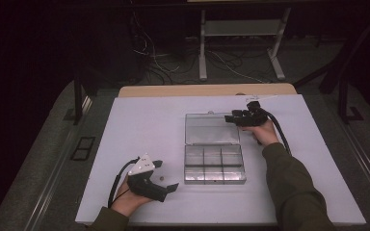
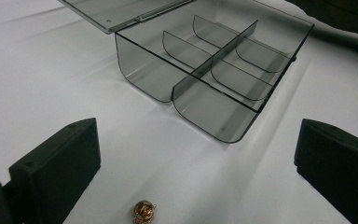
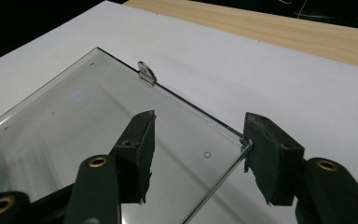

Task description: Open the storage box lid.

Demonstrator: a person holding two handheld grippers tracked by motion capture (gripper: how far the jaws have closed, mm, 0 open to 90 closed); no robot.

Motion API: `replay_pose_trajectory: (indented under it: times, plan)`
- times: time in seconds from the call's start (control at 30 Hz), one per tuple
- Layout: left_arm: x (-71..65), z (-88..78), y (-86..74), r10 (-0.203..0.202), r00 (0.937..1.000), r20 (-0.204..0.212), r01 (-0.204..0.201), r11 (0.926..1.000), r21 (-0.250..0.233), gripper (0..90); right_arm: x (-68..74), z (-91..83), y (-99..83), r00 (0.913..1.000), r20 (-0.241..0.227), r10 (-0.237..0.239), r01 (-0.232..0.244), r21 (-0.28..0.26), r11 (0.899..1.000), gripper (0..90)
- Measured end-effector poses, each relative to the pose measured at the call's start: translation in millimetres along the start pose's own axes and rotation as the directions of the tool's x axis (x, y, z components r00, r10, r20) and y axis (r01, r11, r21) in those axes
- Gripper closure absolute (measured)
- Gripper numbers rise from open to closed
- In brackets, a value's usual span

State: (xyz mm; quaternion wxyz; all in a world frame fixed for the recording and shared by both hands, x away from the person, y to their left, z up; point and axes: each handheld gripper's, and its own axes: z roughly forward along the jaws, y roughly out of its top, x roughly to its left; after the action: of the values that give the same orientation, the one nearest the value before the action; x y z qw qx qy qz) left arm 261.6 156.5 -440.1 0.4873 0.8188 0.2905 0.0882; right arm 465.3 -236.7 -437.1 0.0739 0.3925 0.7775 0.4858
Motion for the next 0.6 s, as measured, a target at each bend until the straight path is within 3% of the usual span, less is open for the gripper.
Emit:
replay_pose_trajectory:
  times: [0.6]
  plan:
    - [0.1,0.5,-0.1,0.0,1.0,0.004,0.0,1.0,0.003,0.0,-3.6,7.6,-7.7,0.9997,0.006,0.025,-0.026,0.056,0.998,43.1]
